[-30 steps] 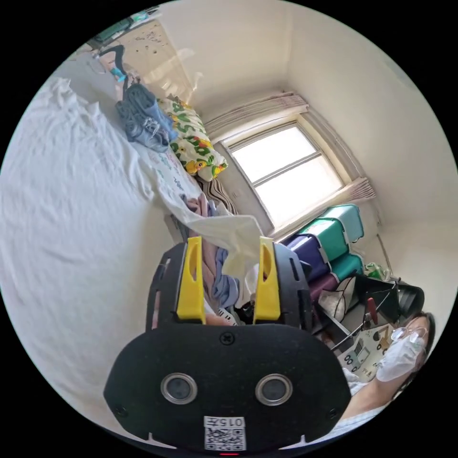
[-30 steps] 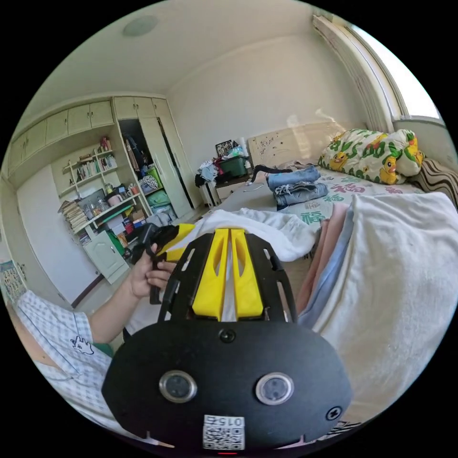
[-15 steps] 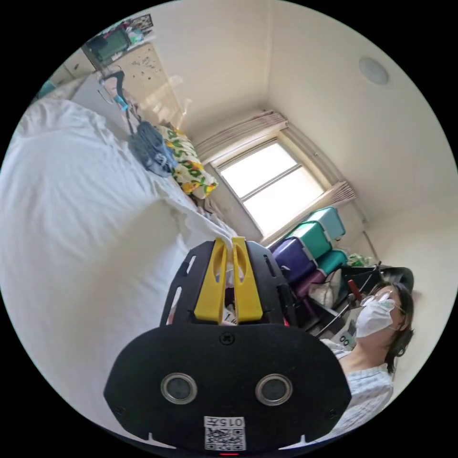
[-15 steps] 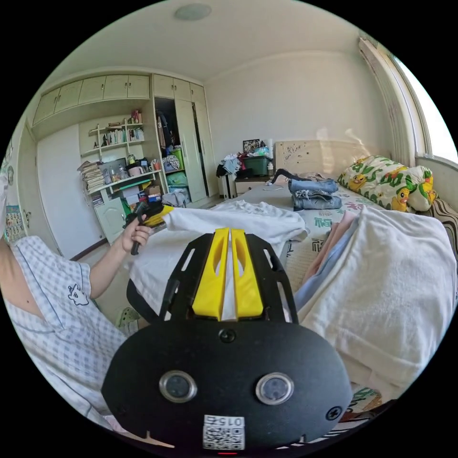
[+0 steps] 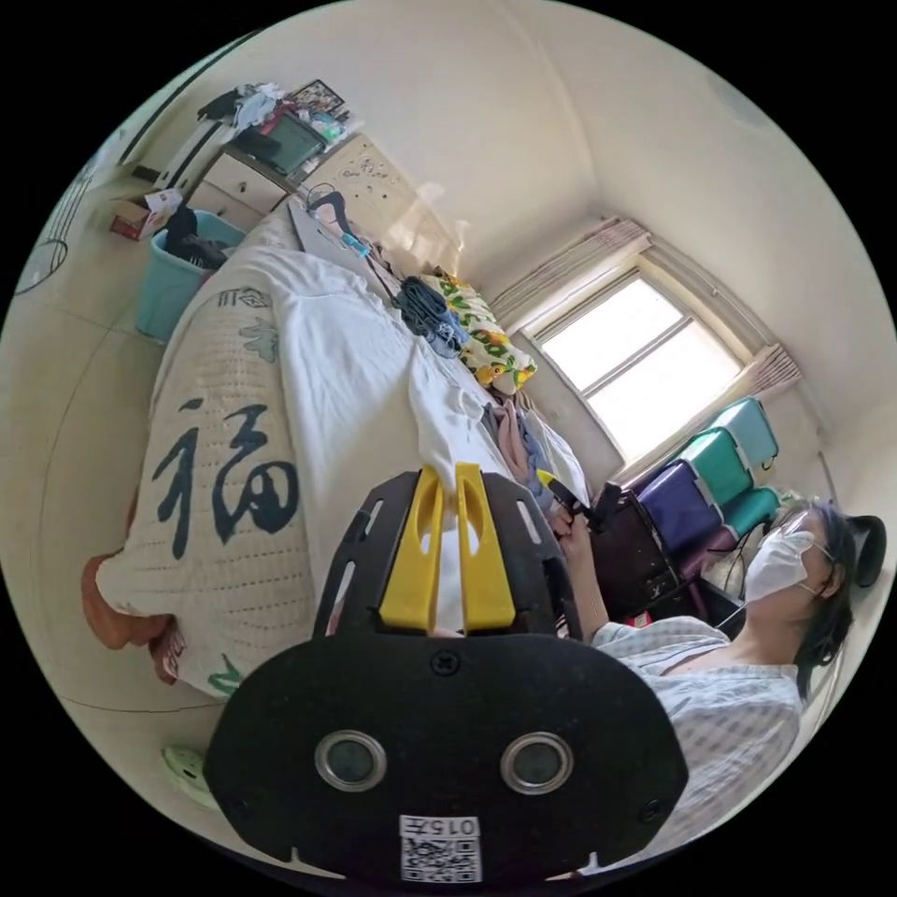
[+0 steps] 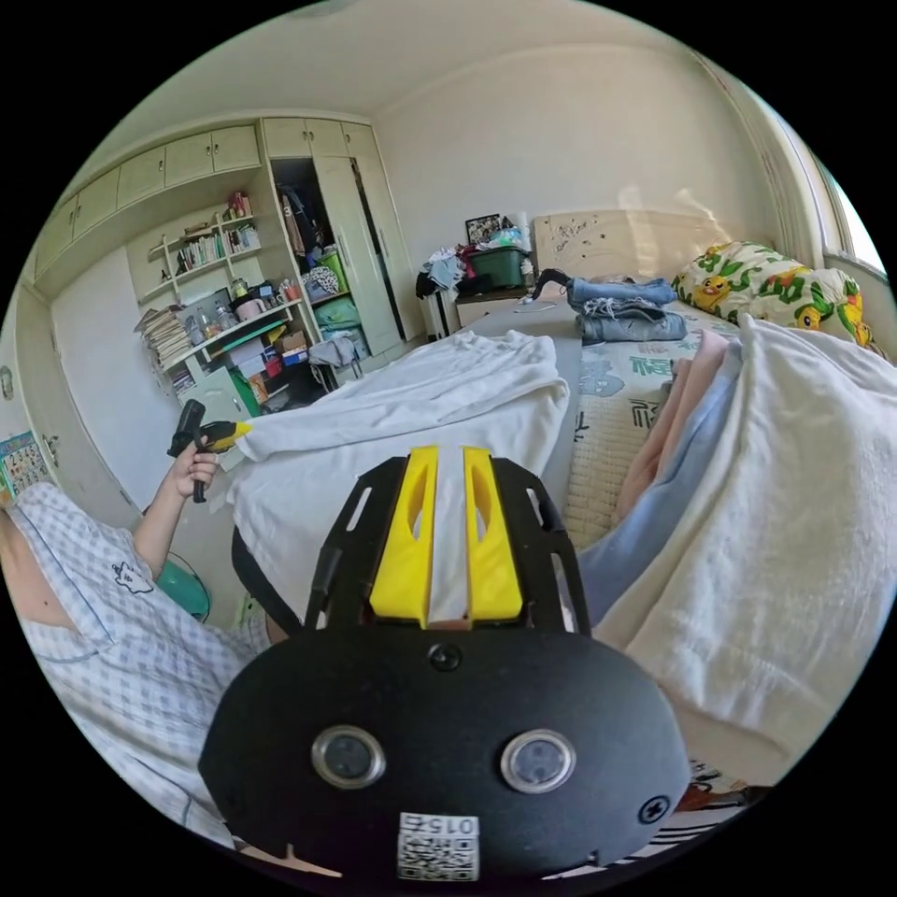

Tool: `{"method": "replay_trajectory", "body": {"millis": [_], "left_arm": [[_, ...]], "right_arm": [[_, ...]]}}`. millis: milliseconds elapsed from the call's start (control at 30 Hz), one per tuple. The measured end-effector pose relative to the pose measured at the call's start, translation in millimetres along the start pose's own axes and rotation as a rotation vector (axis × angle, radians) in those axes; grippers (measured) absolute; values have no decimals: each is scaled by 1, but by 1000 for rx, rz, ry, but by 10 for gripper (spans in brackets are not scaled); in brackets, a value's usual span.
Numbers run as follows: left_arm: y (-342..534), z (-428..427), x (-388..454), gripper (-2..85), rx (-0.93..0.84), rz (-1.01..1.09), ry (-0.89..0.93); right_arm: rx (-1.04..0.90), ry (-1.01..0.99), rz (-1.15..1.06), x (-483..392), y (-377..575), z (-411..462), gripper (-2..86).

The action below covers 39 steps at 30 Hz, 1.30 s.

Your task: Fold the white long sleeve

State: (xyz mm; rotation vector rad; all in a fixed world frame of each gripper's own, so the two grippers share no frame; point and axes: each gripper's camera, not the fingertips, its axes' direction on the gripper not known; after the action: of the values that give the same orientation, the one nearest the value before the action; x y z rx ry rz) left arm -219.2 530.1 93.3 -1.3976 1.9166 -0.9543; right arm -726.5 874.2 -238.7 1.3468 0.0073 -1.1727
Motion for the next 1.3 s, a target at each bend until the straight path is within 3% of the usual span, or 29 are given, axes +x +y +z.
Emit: {"method": "replay_trajectory", "body": {"millis": [100, 167, 300, 433, 567, 700, 867, 1000, 1133, 1300], "left_arm": [[2, -9, 9, 44, -36, 18, -62], [3, -30, 27, 49, 49, 56, -181], [-30, -38, 62, 51, 161, 153, -252], [-122, 40, 92, 63, 68, 266, -218], [-225, 169, 106, 88, -89, 306, -162], [-292, 291, 106, 115, -230, 317, -231], [-349, 425, 62, 121, -348, 164, -235], [-362, 479, 46, 103, -401, 142, -286], [-370, 510, 46, 17, -449, 174, -269], [-381, 513, 65, 10, -367, 241, -349]], "right_arm": [[-22, 80, -15, 27, -13, 14, 74], [-28, 135, -47, 42, -27, 24, 83], [-89, 181, -121, 80, -81, 76, 111], [-351, 192, -67, 148, -137, 175, 115], [-408, 308, -56, 199, -161, 239, 110], [-335, 271, -60, 246, -175, 268, 92], [-168, 134, 16, 305, -146, 261, 36], [-176, 153, 16, 335, -143, 270, 25], [-215, 247, -17, 354, -137, 290, 13], [-206, 294, 34, 395, -125, 299, 9]]}}
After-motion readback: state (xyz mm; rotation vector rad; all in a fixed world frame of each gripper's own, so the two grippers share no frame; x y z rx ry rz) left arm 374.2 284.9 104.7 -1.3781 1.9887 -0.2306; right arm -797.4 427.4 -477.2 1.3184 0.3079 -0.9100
